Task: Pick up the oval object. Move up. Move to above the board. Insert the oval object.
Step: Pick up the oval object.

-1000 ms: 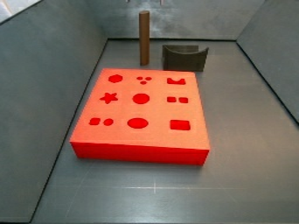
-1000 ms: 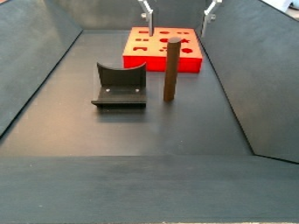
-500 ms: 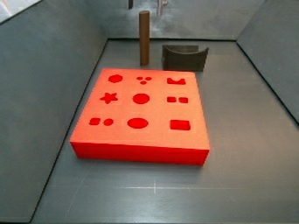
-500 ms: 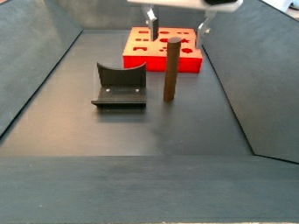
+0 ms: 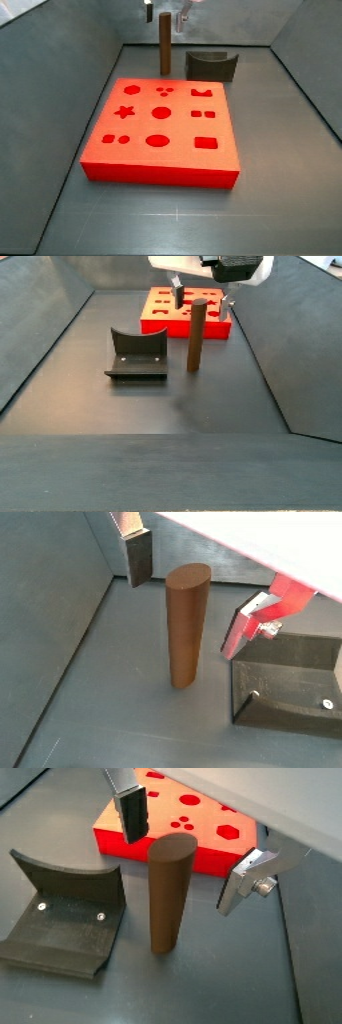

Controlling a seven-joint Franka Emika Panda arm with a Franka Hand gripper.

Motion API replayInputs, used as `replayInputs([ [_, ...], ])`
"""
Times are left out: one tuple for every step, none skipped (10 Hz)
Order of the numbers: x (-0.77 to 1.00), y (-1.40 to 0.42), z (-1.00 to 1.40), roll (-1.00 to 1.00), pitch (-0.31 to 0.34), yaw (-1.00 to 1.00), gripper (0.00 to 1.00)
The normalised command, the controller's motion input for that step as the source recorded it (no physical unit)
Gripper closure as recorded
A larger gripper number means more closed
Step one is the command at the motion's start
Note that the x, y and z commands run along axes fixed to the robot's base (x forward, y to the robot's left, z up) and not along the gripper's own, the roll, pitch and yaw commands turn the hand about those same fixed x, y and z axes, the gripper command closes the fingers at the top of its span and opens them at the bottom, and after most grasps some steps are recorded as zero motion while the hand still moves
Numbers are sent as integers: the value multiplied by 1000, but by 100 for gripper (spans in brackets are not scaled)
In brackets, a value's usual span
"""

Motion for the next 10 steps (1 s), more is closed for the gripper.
replayInputs([
  [0,217,-74,-110,0,0,0],
  [0,69,0,-67,0,0,0],
  [0,0,-3,-11,0,0,0],
  [0,0,-263,-41,0,0,0],
  [0,0,-571,0,0,0,0],
  [0,0,-23,0,0,0,0],
  [0,0,0,0,0,0,100],
  [0,0,0,21,0,0,100],
  [0,0,0,27,0,0,100],
  [0,0,0,24,0,0,100],
])
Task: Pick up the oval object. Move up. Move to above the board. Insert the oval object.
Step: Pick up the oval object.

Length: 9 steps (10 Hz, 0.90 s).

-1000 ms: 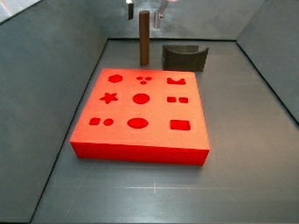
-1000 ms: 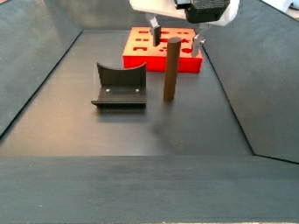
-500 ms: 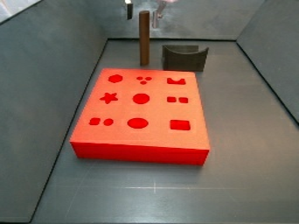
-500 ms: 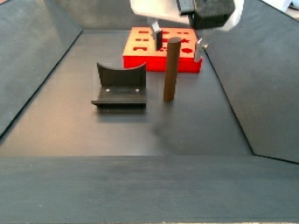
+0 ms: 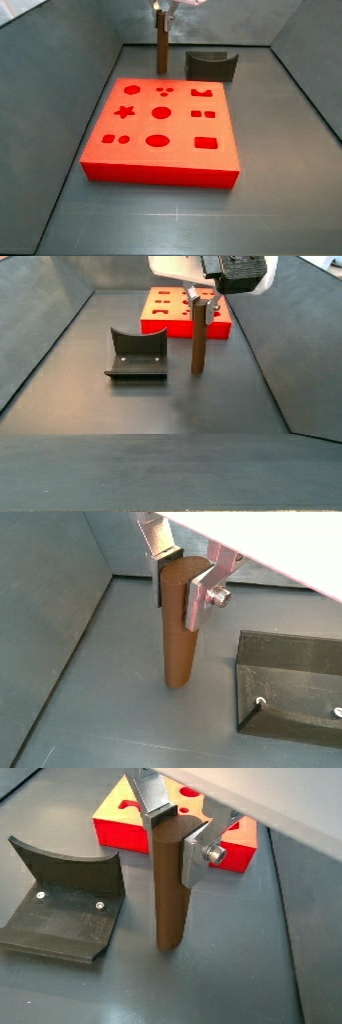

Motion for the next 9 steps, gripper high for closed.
replayInputs([
  [0,0,0,0,0,0,100],
  [0,0,0,0,0,0,100],
  [0,0,0,0,0,0,100],
  [0,0,0,0,0,0,100],
  [0,0,0,0,0,0,100],
  [0,0,0,0,0,0,100],
  [0,0,0,0,0,0,100],
  [0,0,0,0,0,0,100],
  [0,0,0,0,0,0,100],
])
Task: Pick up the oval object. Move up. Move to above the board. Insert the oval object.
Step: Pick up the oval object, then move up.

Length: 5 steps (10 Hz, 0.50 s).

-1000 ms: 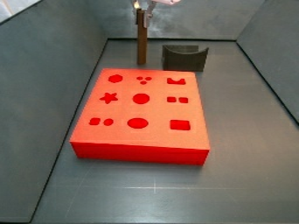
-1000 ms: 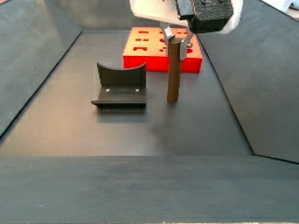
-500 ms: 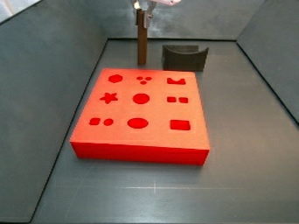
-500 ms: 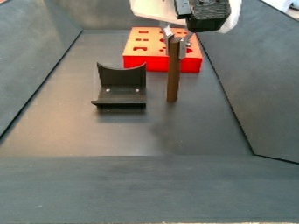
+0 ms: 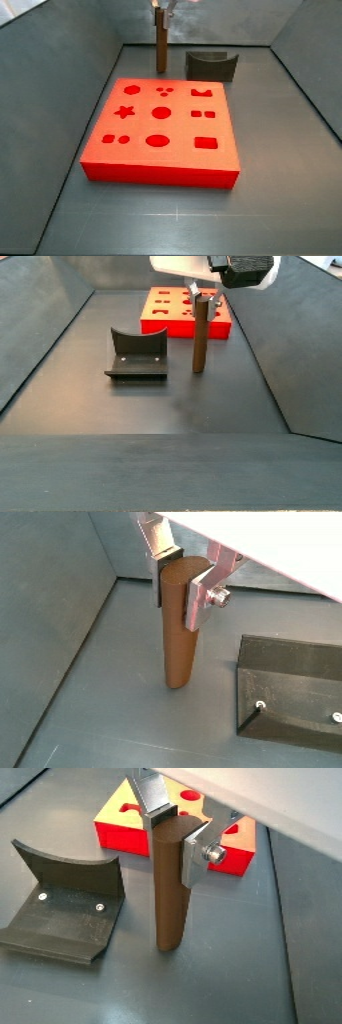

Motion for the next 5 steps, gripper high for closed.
replayInputs([
  [0,0,0,0,0,0,100],
  [0,0,0,0,0,0,100],
  [0,0,833,0,0,0,100],
  [-40,-80,832,-4,9,-29,100],
  [-63,-63,696,-6,6,-18,100],
])
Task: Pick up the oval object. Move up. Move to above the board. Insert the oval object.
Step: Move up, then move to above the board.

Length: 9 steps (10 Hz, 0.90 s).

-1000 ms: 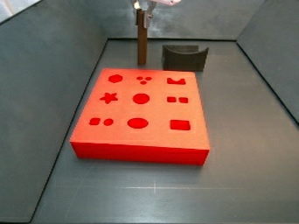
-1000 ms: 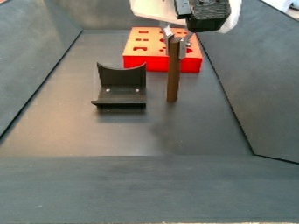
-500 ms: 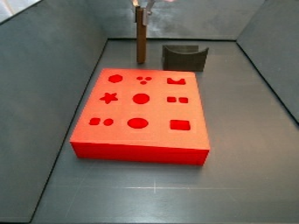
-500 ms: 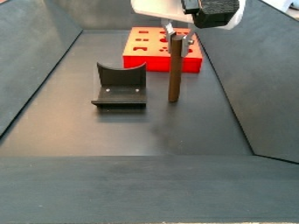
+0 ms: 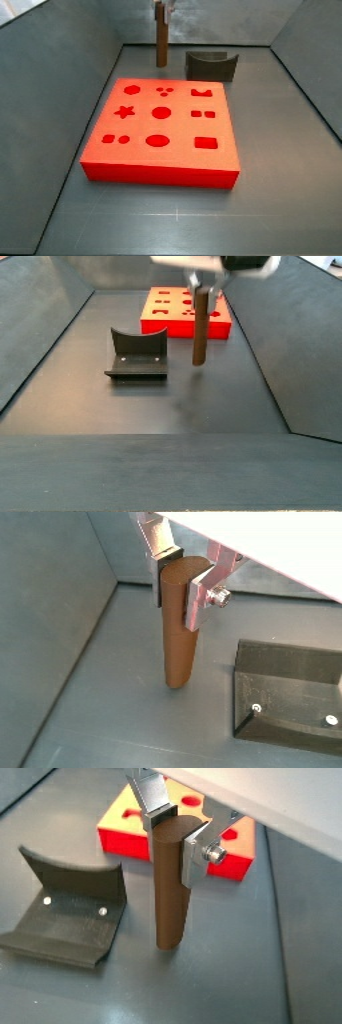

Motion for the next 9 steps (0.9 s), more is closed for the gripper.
replayInputs([
  [-49,-38,545,-10,5,-8,100],
  [-27,-25,312,-19,14,-1,100],
  [-19,-21,191,-25,25,1,100],
  [-358,-82,1000,127,48,-35,100],
  [-358,-80,1000,127,46,-32,100],
  [-322,-72,1000,124,-4,-22,100],
  [-300,-67,1000,117,-7,-16,100],
  [-255,-61,1000,99,15,-9,100],
  [-239,-60,1000,91,30,-6,100],
])
